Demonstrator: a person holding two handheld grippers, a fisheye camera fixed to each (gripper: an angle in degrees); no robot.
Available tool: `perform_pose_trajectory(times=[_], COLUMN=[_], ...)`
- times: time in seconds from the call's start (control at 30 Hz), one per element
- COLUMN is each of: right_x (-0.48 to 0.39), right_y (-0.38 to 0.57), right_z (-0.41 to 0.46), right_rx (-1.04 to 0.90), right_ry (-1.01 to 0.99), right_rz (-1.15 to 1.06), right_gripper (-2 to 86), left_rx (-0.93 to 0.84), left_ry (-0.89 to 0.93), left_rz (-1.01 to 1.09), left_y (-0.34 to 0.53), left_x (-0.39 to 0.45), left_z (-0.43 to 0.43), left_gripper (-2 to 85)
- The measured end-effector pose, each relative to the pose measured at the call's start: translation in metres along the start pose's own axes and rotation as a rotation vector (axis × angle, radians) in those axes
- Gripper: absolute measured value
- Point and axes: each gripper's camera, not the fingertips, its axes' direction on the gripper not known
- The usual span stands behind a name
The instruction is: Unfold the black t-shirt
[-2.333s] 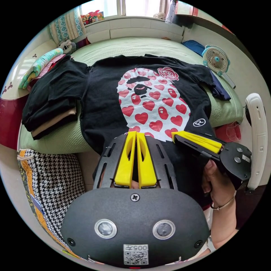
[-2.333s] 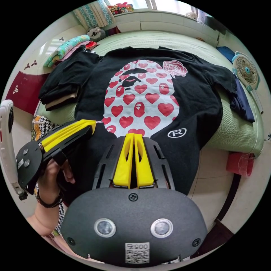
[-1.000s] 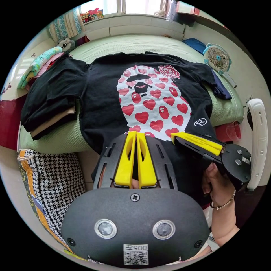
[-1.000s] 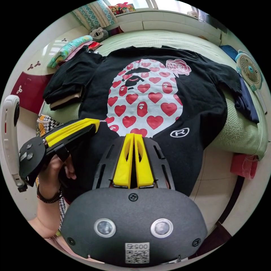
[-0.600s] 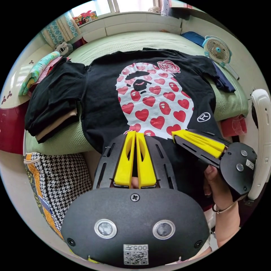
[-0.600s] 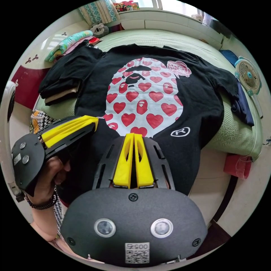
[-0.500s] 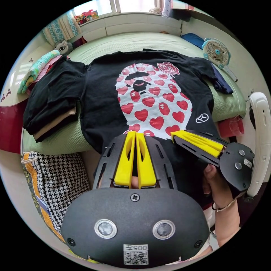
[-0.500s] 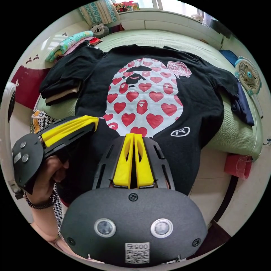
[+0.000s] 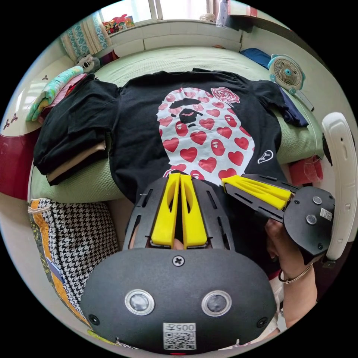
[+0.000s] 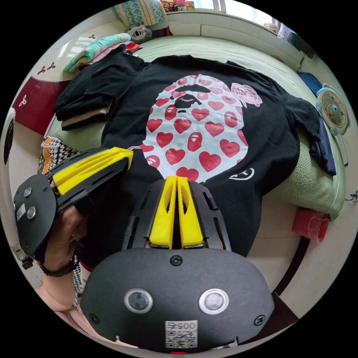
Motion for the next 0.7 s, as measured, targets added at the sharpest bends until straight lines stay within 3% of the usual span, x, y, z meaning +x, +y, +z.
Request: perform_pose_trajectory(times=[0.33,0.7], right_x=[-0.048,-0.120], right_y=[-0.032,-0.140], right_z=[-0.023,-0.056], right_rx=[0.084,0.207], right_ry=[0.048,-0.015], right_rz=[-0.110,-0.238], right_gripper=[-1.2,-1.0], left_rx=[0.105,0.339], left_ry=[0.182,0.184], left_rz=[-0.006,-0.226], left_y=[0.029,0.030], left_x=[-0.074,-0.260], left_z=[-0.048,-0.100], left_gripper=[-0.2,1.7])
